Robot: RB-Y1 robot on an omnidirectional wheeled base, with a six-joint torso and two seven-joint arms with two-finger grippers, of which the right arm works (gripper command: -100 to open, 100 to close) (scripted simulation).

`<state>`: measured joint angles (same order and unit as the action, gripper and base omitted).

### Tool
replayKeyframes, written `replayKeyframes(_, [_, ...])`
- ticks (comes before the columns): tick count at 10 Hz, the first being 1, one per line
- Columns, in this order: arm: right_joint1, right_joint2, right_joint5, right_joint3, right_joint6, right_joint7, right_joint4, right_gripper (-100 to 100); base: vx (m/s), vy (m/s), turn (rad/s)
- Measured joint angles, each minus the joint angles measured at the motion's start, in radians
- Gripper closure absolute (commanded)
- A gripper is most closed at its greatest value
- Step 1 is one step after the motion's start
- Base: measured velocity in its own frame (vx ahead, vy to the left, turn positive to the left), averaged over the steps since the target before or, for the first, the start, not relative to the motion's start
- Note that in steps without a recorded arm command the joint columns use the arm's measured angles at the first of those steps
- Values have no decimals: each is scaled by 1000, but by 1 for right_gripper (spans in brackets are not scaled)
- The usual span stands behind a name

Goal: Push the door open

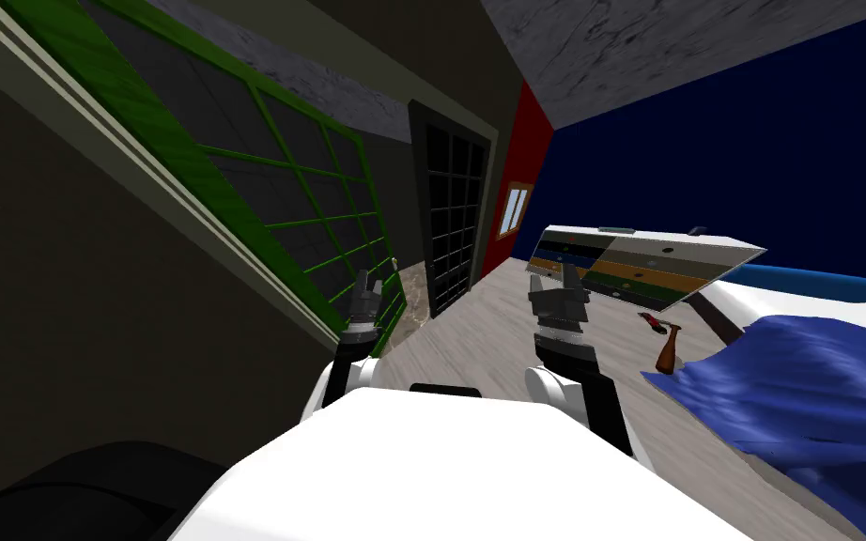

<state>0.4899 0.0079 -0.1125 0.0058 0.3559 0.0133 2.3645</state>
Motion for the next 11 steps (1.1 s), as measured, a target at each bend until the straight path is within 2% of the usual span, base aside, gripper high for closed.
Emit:
replayKeyframes(1, [0, 0, -6, 2, 0, 5, -8, -100, 77, -18, 420])
replayKeyframes(5, [1, -26, -63, 23, 58, 55, -73, -100, 126, -50, 341])
replayKeyframes(8, [0, -41, -120, 55, 123, 107, -153, -100, 138, -77, 349])
replayKeyframes(11, [-1, -54, -176, 78, 176, 157, -219, -100, 92, -78, 330])
